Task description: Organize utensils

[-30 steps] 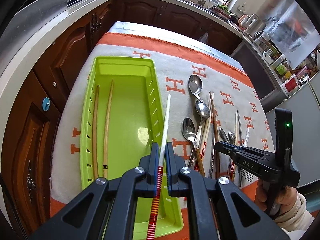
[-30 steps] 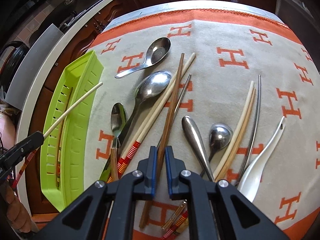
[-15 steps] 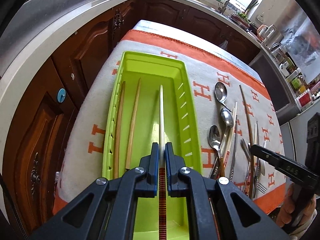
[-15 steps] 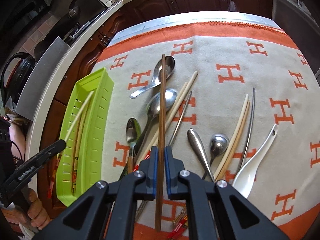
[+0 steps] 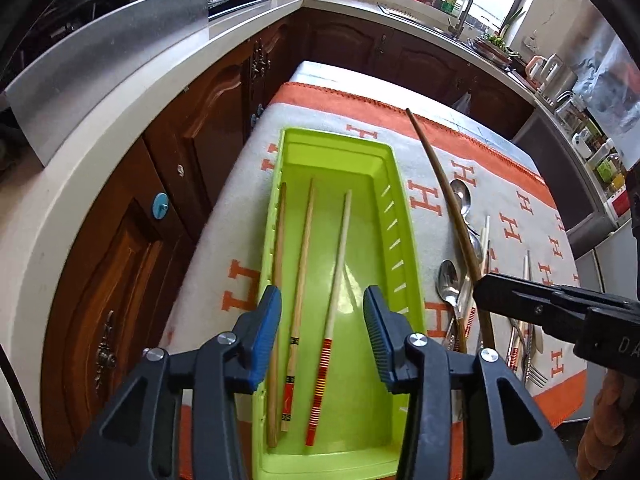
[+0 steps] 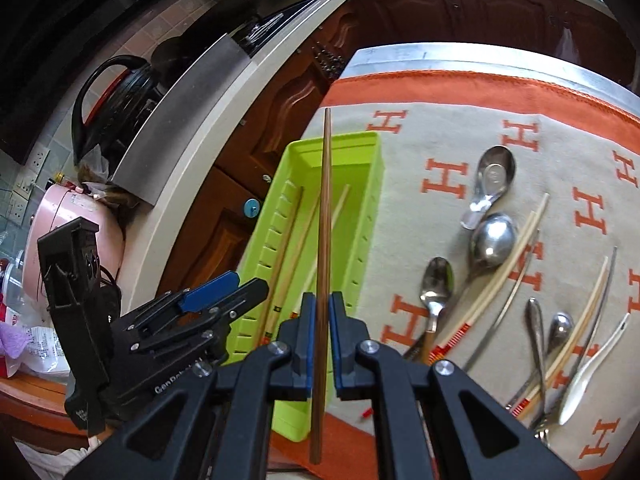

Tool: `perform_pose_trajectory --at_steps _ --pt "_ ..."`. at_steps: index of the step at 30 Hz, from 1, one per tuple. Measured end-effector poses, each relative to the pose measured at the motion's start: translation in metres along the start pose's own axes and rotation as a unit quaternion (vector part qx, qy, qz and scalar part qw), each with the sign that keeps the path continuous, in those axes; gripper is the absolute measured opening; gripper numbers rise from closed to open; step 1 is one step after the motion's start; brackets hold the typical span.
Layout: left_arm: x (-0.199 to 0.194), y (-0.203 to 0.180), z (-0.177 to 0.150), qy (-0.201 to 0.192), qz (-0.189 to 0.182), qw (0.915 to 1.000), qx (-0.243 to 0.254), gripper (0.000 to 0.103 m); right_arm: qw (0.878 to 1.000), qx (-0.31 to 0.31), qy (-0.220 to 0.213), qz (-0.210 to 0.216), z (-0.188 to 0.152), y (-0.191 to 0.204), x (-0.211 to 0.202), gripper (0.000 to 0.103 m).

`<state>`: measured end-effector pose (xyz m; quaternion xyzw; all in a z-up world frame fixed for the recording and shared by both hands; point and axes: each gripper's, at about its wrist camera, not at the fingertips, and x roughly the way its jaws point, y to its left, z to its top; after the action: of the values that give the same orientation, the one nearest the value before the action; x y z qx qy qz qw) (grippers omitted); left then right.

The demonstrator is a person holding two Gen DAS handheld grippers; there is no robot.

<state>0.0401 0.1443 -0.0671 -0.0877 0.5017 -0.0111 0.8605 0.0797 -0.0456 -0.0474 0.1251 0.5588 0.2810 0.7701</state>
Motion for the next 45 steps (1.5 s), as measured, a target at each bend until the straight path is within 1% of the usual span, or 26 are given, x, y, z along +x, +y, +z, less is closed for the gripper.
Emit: perform_pose_trajectory --at_steps 3,7,11,15,21,29,36,42,45 --pt "-0.008 0.003 0.001 -0.011 0.027 0.9996 0.005 0.043 1.0 0.004 0.007 0.006 0.003 0.013 0.01 0.007" --pt "-0.012 0.009 0.001 -0.013 0.032 0.9994 0.004 0.043 1.0 0.015 0.01 -0.007 0.003 0.02 0.02 0.007" --pt "-0.012 0.01 0.0 -0.008 0.03 0.9995 0.006 0.043 1.0 0.012 0.009 -0.016 0.001 0.018 0.021 0.007" --pt "-0.011 0.006 -0.002 -0.005 0.02 0.9998 0.008 0.043 0.999 0.002 -0.003 -0.032 -0.001 0.014 0.012 0.007" --pt "-0.01 -0.012 -0.003 0.002 -0.004 0.9997 0.023 0.044 0.997 -0.019 -0.027 -0.075 -0.011 -0.001 -0.011 0.007" --pt "-0.009 -0.049 -0.006 0.012 -0.047 0.9971 0.058 0.044 0.992 0.0 -0.049 -0.112 -0.027 -0.04 -0.043 0.007" --pt "0.0 -0.079 -0.009 0.035 -0.073 0.9937 0.078 0.044 0.99 0.035 -0.069 -0.12 -0.043 -0.074 -0.064 0.007" --pt "0.008 -0.102 -0.012 0.052 -0.088 0.9906 0.091 0.044 0.988 0.061 -0.074 -0.121 -0.055 -0.102 -0.072 0.007" --pt "0.013 -0.113 -0.014 0.062 -0.089 0.9894 0.097 0.044 0.987 0.073 -0.076 -0.122 -0.062 -0.116 -0.076 0.007"
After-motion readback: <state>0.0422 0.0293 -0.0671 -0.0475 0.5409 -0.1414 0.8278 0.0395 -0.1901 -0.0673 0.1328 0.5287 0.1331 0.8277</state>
